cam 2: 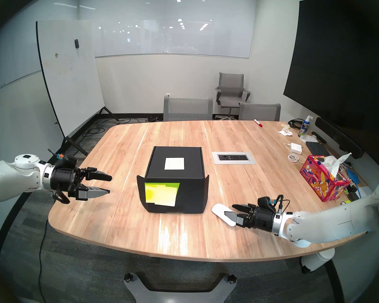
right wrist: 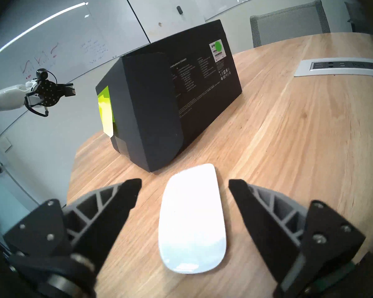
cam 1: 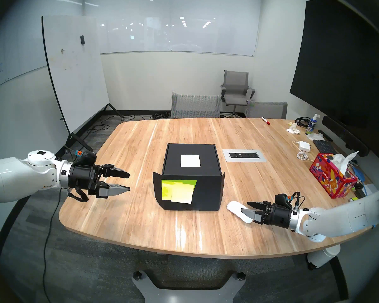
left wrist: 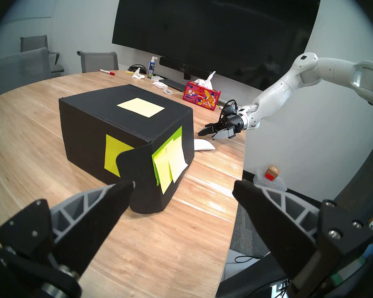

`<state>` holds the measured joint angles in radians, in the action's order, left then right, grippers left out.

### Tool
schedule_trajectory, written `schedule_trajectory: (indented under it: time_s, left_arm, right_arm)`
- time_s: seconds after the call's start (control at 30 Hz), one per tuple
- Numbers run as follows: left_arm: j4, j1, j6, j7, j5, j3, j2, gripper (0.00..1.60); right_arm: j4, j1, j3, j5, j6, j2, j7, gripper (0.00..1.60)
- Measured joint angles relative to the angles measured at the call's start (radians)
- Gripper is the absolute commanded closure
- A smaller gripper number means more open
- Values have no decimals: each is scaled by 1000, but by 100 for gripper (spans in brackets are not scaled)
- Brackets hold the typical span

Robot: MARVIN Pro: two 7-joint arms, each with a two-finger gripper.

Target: Open the box and place the mouse inside

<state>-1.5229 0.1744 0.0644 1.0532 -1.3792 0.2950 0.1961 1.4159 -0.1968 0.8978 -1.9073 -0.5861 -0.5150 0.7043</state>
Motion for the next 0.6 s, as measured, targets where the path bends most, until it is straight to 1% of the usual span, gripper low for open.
schedule_trajectory:
  time_s: [0.17, 0.37, 0.43, 0.6]
  left_arm:
    - [0, 0, 0, 0, 0, 0, 0, 0]
    - [0, 0, 0, 0, 0, 0, 0, 0]
    - [0, 0, 0, 0, 0, 0, 0, 0]
    - [0, 0, 0, 0, 0, 0, 0, 0]
  right_arm:
    - [10, 7, 3, 12, 9, 8, -17, 1]
    - [28, 23, 7, 45, 31, 24, -36, 11]
    - [38, 35, 10, 63, 43, 35, -44, 17]
    - [66, 73, 15, 108, 72, 67, -58, 15]
